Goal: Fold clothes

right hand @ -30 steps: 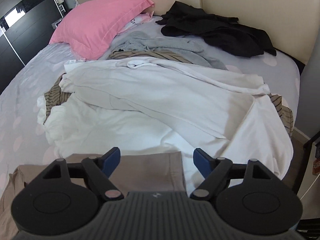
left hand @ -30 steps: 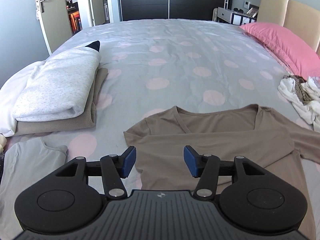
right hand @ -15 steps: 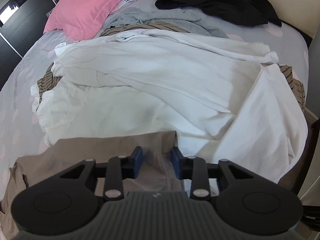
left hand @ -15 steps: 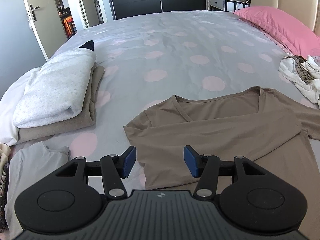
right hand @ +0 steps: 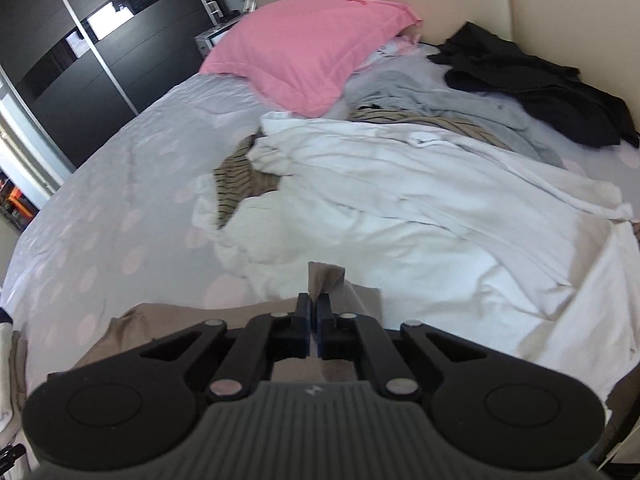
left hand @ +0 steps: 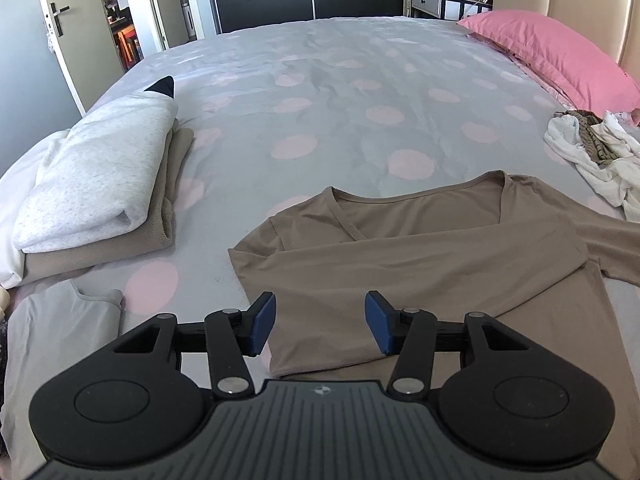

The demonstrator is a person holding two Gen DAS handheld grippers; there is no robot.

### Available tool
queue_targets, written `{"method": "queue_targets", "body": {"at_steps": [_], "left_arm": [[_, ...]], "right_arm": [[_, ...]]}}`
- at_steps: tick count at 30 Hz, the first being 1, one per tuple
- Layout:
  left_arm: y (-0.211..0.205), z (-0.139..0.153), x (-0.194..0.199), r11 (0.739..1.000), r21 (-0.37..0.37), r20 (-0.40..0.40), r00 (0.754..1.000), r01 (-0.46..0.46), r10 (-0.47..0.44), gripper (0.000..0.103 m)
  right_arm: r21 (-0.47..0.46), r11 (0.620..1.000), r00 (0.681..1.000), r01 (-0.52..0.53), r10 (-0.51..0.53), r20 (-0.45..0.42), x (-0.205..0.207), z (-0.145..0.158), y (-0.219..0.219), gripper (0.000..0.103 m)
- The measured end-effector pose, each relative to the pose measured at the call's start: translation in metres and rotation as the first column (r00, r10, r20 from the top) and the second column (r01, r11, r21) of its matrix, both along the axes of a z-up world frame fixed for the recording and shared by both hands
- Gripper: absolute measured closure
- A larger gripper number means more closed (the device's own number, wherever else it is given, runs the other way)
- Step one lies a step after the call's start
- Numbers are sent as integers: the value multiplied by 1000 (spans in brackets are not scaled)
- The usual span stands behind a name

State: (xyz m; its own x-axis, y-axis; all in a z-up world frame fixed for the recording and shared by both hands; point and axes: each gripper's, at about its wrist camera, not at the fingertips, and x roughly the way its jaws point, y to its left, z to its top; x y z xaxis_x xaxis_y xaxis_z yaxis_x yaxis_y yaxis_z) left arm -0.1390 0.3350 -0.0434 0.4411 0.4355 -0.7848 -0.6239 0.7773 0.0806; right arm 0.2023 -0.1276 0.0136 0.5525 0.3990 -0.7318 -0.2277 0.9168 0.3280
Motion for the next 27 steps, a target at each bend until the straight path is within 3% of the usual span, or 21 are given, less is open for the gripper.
{"method": "queue_targets", "body": {"at_steps": [6,14,22,27], "left_arm": [[-2,7,0,1000,-6,26,1000,3,-3,55],[4,15,3,1000,-16,60,998,17,-16,56],[14,14,4,999,-42,79,997,25,-21,56],[19,3,8,998,-55,45,999,29,-27,56]], "right_arm": [[91,970,975,-223,223,19,-29,26,85,100],[168,879,894,-447,445,51,-71,48,192,100],[198,784,794,-588,607,-44,-107,15,291,100],[131,748,737,-651,664,-123,-128,-27,343,100]]}}
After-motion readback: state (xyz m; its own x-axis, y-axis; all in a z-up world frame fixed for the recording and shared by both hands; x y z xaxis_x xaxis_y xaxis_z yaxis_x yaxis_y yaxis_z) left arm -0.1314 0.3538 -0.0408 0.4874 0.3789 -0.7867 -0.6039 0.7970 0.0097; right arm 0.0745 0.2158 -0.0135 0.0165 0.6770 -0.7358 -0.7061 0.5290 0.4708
